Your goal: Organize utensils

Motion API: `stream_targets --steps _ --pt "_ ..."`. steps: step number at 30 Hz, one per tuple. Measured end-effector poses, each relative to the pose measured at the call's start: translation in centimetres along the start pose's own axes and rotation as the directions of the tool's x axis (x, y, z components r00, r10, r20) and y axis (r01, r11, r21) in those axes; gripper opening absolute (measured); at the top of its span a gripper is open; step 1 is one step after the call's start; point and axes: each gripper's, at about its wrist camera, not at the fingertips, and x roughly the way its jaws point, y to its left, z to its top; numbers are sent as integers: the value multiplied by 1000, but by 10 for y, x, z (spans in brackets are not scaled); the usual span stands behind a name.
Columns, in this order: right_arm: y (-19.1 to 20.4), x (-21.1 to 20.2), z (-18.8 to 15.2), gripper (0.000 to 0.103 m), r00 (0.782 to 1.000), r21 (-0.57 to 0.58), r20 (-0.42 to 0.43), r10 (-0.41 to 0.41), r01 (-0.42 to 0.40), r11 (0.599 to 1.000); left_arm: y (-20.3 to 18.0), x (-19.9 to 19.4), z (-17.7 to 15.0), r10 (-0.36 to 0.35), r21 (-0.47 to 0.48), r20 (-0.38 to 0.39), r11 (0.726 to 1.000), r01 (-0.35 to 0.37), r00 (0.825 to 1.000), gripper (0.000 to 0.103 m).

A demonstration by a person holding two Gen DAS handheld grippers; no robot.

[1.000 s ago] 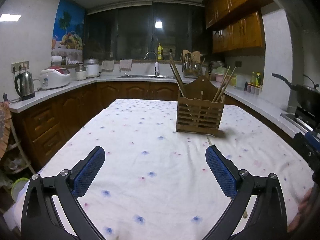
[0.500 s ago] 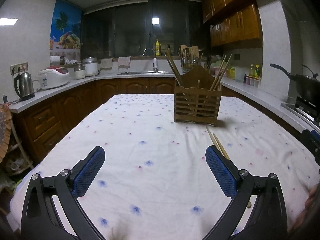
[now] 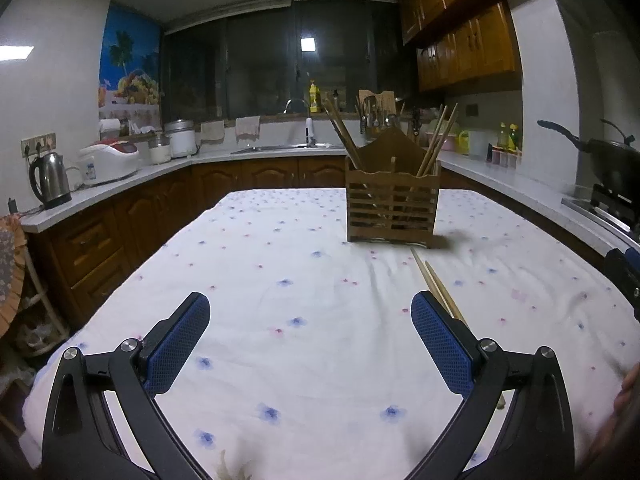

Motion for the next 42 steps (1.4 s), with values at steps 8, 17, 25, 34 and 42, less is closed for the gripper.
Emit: stream_targets --steps 8,17,25,34,42 --pt "-1 1 0 103 1000 -5 0 5 -5 1000 -1 -2 -2 5 8 13 1000 -5 1000 103" --pt "0 1 1 103 1000 -6 4 15 -15 1000 2 -4 -1 11 8 22 1000 -11 1000 103" --pt "4 2 2 103 1000 -15 5 26 -26 1000 1 -8 2 24 25 39 999 -25 999 103" --pt "4 2 2 103 1000 -12 6 29 -29 999 2 -7 4 25 17 30 1000 -26 999 103" --pt "5 1 3 103 999 -8 7 35 -35 999 2 -7 4 27 16 30 999 -27 999 103"
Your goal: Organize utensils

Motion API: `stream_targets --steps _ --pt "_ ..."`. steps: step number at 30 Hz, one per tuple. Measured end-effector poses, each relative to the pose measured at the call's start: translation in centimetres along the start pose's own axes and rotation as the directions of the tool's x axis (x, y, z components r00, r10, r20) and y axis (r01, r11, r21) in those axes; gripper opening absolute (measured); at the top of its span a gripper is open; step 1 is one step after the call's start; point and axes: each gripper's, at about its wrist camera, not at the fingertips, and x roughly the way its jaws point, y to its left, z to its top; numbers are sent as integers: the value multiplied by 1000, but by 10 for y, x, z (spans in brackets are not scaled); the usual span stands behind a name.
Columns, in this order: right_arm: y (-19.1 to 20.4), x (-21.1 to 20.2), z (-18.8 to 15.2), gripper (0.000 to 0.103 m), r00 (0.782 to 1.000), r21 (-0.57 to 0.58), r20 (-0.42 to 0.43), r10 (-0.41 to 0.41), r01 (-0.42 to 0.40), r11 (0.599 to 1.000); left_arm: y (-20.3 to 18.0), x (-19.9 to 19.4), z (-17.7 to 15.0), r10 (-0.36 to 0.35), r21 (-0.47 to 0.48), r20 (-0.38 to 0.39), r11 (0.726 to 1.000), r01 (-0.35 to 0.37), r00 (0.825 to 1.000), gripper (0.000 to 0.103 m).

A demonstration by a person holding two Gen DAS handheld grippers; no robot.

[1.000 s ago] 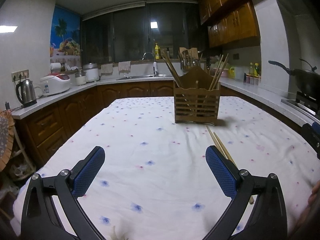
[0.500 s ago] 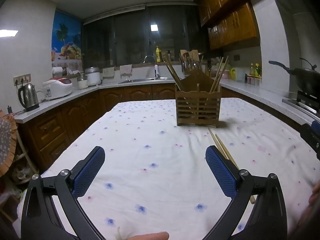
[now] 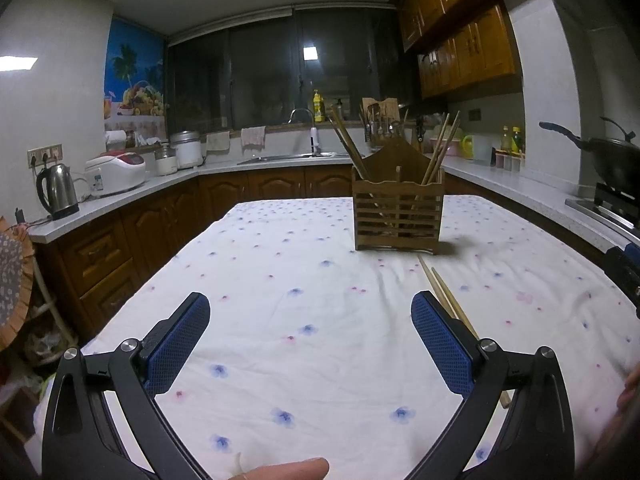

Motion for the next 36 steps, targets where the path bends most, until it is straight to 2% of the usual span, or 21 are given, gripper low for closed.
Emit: stream_targets --steps 36 --pt "5 1 3 103 1000 4 5 10 -10 1000 0 0 1 9 -5 -1 1000 -9 1000 103"
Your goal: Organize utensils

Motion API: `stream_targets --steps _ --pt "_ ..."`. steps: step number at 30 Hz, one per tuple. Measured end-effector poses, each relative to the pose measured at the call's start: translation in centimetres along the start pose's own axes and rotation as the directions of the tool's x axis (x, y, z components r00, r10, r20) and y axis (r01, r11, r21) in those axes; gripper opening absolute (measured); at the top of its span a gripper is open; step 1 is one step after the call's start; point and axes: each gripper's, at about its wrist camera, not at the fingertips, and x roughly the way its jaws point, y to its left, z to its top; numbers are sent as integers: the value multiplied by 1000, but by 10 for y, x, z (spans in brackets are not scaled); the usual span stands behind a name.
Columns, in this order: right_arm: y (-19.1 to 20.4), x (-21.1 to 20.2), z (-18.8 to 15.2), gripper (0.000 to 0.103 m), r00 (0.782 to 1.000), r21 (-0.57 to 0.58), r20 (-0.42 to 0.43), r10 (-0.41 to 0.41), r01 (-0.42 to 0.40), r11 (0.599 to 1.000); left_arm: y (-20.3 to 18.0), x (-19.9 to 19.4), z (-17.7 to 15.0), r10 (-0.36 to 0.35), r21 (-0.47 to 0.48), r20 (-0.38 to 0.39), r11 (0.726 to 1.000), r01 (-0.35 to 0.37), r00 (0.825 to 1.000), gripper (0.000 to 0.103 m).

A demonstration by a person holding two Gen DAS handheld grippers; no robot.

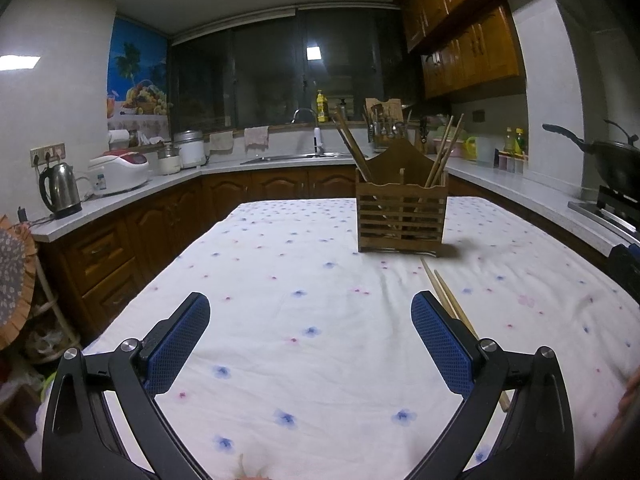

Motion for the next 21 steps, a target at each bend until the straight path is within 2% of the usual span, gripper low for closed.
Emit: stream_targets --steps 21 --pt "1 0 -1 103 1000 3 -1 -2 2 1000 -1 0 0 -7 6 -11 1000 7 1000 103"
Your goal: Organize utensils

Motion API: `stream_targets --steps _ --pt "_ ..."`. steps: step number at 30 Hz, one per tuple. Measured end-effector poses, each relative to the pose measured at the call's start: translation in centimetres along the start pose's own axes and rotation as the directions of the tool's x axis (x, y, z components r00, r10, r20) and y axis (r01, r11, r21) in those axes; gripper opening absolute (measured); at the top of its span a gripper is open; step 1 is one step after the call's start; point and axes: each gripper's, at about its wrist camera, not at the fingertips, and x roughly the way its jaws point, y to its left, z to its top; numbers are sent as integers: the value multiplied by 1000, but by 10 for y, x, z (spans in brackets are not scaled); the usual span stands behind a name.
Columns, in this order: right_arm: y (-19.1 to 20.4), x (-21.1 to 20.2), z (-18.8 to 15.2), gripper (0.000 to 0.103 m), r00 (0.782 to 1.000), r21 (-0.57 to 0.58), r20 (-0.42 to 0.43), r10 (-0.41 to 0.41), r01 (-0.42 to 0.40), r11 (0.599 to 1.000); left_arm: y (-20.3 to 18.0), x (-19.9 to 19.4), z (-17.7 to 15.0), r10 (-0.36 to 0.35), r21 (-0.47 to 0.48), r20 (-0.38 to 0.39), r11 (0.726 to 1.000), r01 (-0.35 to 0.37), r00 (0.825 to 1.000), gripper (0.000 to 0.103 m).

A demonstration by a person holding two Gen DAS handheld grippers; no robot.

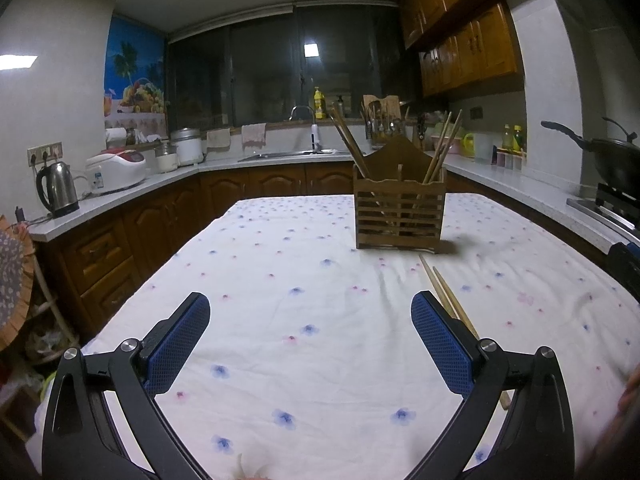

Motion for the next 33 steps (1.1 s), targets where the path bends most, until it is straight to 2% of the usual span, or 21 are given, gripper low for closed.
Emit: stream_targets --steps 23,33 --pt "7 2 -1 103 1000 4 -6 1 -1 1000 -2 3 -2 -10 -1 -7 1000 10 1000 103" --pt "17 10 -7 103 999 12 -49 -8 8 1000 -4 11 1 -38 -10 -38 999 37 999 103"
